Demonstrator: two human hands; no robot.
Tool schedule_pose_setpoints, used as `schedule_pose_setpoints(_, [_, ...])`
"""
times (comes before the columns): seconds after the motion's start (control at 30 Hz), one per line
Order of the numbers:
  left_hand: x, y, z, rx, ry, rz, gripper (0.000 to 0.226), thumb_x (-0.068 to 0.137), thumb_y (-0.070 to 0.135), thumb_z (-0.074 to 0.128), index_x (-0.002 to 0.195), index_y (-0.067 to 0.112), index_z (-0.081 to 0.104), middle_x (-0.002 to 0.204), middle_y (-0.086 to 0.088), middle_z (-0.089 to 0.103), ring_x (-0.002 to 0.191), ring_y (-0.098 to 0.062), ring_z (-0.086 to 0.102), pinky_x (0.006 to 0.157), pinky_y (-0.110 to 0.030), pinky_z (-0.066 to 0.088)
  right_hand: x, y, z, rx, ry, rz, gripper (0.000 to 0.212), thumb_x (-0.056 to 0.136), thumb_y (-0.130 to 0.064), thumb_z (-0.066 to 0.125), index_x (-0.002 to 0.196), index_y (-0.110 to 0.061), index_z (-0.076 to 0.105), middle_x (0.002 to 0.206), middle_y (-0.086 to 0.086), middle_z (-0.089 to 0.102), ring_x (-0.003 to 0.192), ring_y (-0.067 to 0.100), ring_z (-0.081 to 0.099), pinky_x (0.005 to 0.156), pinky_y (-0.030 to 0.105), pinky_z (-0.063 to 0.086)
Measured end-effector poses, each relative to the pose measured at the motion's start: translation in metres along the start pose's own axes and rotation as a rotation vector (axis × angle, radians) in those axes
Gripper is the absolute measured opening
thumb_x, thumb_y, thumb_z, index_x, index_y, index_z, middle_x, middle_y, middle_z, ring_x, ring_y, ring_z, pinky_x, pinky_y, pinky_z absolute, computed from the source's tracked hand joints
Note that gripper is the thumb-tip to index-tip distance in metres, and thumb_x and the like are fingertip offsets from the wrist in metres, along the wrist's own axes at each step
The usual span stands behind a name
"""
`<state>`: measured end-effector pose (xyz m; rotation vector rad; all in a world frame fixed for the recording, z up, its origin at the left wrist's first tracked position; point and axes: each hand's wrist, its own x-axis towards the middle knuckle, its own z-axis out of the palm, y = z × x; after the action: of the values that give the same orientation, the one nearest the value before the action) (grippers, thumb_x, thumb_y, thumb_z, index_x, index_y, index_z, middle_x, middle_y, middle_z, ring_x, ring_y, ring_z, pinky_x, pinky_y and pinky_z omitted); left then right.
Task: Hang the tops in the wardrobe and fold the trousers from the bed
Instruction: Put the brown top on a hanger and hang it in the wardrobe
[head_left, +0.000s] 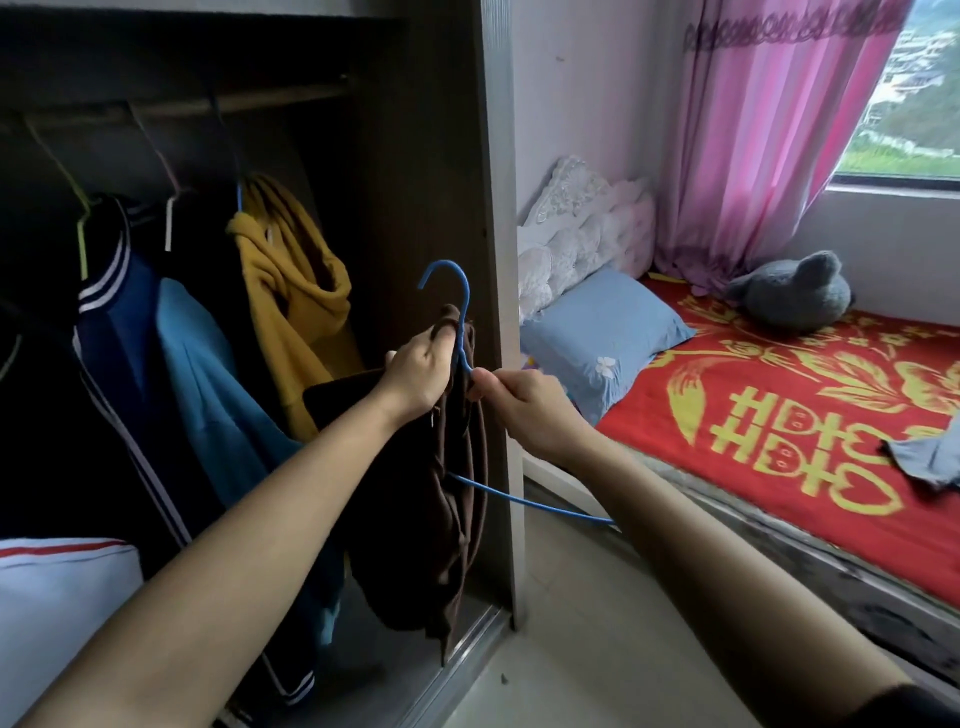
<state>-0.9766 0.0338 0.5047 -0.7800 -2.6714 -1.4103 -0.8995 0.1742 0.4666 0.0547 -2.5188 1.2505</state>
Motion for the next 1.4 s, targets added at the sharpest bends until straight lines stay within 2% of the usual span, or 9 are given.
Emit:
schedule_pose_setpoints(0.1, [0.007, -0.012, -0.005, -0.032, -0.020, -0.050, 0.043, 0.102, 0.043, 0.021, 0.092, 0.028, 0.059, 0.098, 0.004, 0.063, 0.109, -0.024, 0.057, 0.109, -0.051, 0.033, -0.005, 0.011, 0.007, -0.184, 0.304, -0.100, 0.033, 0.098, -0.051, 0.049, 0.110, -0.025, 0.066, 0.093, -0.011, 0.058, 0.081, 0.000, 0.055, 0.069, 0.019, 0.040])
schedule_pose_setpoints(0.23, [0.012, -0.026, -0.014, -0.029, 0.089, -0.067, 0.042, 0.092, 0.044, 0.022, 0.086, 0.023, 0.058, 0.089, 0.009, 0.060, 0.098, -0.020, 0.056, 0.087, -0.032, 0.040, -0.021, 0.020, 0.013, -0.413, 0.666, -0.540, 0.016, 0.095, -0.028, 0.058, 0.107, -0.021, 0.067, 0.101, 0.002, 0.056, 0.089, 0.018, 0.054, 0.075, 0.030, 0.039])
schedule_pose_setpoints(0.33, [0.017, -0.029, -0.020, -0.123, 0.021, -0.151, 0.063, 0.088, 0.074, 0.027, 0.101, 0.026, 0.067, 0.099, 0.012, 0.064, 0.100, -0.005, 0.058, 0.086, -0.019, 0.039, -0.027, 0.028, 0.027, -0.286, 0.345, -0.599, 0.017, 0.096, -0.026, 0.057, 0.105, -0.018, 0.069, 0.096, 0.000, 0.059, 0.081, 0.016, 0.059, 0.065, 0.031, 0.049])
schedule_pose_setpoints(0.47, [0.025, -0.031, -0.016, -0.057, 0.088, -0.159, 0.057, 0.094, 0.064, 0.038, 0.060, 0.021, 0.051, 0.050, 0.013, 0.054, 0.051, -0.003, 0.054, 0.054, -0.022, 0.039, -0.023, 0.035, 0.047, -0.237, 0.046, -0.285, 0.042, 0.098, -0.047, 0.050, 0.132, -0.024, 0.055, 0.112, -0.007, 0.057, 0.093, 0.005, 0.060, 0.076, 0.031, 0.055])
schedule_pose_setpoints(0.63, [0.030, -0.033, -0.009, -0.077, 0.071, -0.064, 0.051, 0.099, 0.053, 0.040, 0.074, 0.013, 0.059, 0.062, 0.007, 0.057, 0.052, 0.004, 0.055, 0.047, -0.005, 0.038, -0.004, 0.031, 0.060, -0.109, -0.023, -0.198, 0.050, 0.096, -0.049, 0.052, 0.141, -0.030, 0.042, 0.118, -0.010, 0.053, 0.103, 0.004, 0.056, 0.082, 0.025, 0.052])
schedule_pose_setpoints(0.87, [0.032, -0.043, -0.012, -0.078, 0.037, -0.059, 0.046, 0.098, 0.052, 0.041, 0.067, 0.021, 0.055, 0.059, 0.012, 0.058, 0.060, -0.002, 0.058, 0.063, -0.026, 0.042, -0.002, 0.024, 0.063, 0.061, 0.026, -0.351, 0.016, 0.078, -0.027, 0.072, 0.082, -0.019, 0.057, 0.080, -0.009, 0.052, 0.070, 0.013, 0.054, 0.056, 0.029, 0.046])
schedule_pose_setpoints(1.0, [0.035, -0.047, -0.018, -0.126, 0.093, -0.058, 0.041, 0.094, 0.048, 0.045, 0.064, 0.023, 0.054, 0.063, 0.009, 0.056, 0.068, -0.015, 0.056, 0.069, -0.032, 0.043, -0.006, 0.024, 0.052, 0.135, -0.083, -0.301, 0.019, 0.079, -0.032, 0.073, 0.086, -0.020, 0.060, 0.074, -0.005, 0.062, 0.068, 0.016, 0.061, 0.059, 0.037, 0.050])
schedule_pose_setpoints(1.2, [0.045, -0.053, -0.024, -0.041, 0.195, -0.031, 0.043, 0.099, 0.053, 0.040, 0.069, 0.024, 0.052, 0.067, 0.010, 0.055, 0.068, -0.009, 0.054, 0.066, -0.029, 0.041, -0.004, 0.028, 0.041, -0.520, -0.340, -0.518, 0.022, 0.088, -0.038, 0.059, 0.108, -0.030, 0.057, 0.082, -0.009, 0.065, 0.071, 0.011, 0.064, 0.059, 0.030, 0.053])
schedule_pose_setpoints(1.4, [0.051, -0.057, -0.040, 0.009, 0.321, -0.054, 0.043, 0.099, 0.057, 0.037, 0.075, 0.026, 0.054, 0.068, 0.009, 0.057, 0.063, 0.003, 0.055, 0.052, -0.006, 0.037, 0.008, 0.031, 0.030, -0.296, -0.346, -0.385, 0.030, 0.084, -0.035, 0.077, 0.111, -0.025, 0.067, 0.089, -0.016, 0.066, 0.071, -0.009, 0.057, 0.064, 0.005, 0.047])
